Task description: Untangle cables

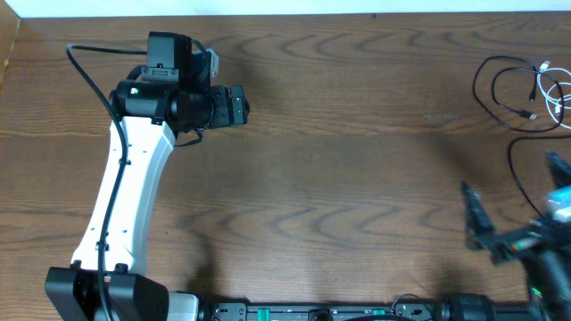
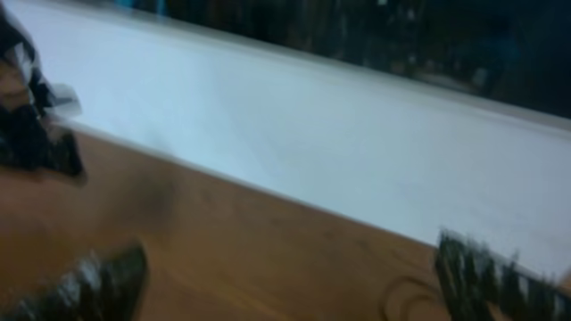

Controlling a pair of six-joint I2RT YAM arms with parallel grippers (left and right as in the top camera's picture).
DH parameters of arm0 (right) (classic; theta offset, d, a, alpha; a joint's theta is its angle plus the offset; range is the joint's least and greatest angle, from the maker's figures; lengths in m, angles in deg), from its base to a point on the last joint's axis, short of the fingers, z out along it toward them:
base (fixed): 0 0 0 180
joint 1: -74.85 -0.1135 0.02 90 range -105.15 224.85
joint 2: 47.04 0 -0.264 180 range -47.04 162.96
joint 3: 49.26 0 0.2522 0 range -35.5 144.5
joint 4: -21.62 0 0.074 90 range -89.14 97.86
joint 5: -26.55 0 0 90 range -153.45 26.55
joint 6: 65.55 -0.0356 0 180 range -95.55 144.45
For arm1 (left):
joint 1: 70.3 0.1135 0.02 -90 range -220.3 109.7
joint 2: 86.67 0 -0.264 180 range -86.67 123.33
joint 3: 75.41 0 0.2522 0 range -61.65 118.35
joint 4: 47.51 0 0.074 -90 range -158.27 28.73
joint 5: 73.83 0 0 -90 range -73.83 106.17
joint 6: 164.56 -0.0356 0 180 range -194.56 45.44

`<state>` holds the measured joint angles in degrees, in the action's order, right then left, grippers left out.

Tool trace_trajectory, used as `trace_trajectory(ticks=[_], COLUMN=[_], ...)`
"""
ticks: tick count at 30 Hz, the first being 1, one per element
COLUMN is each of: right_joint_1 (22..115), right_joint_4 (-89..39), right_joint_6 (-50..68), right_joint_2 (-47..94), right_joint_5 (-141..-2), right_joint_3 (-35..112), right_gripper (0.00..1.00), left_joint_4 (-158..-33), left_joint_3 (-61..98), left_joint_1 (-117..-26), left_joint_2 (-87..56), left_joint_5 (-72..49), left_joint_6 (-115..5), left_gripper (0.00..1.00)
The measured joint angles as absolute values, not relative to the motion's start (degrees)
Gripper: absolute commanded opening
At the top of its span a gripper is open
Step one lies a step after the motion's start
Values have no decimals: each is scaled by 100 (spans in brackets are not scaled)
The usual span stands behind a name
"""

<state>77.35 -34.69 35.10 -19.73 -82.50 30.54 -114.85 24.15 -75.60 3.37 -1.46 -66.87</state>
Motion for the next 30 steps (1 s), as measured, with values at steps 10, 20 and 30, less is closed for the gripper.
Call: trace_trajectory(ticks=[10, 20, 30], right_joint_1=[6854, 6485, 6485], right_joint_4=[-79, 723, 428], right_joint_6=[3576, 3432, 3329], right_joint_2=[-3282, -4609, -4620], right_joint_5=[-7944, -7358, -7153], right_joint_3=[-1022, -3046, -3501], right_gripper=[99, 99, 99], left_joint_4=[-11492, -11489, -11489], left_joint_3=[2415, 2415, 2415], left_joint_1=[-7560, -7560, -7560], left_joint_2=[341, 346, 346], left_joint_5=[-150, -148, -148], left_joint_6=[-6687, -6687, -6687], left_gripper=[95, 95, 95])
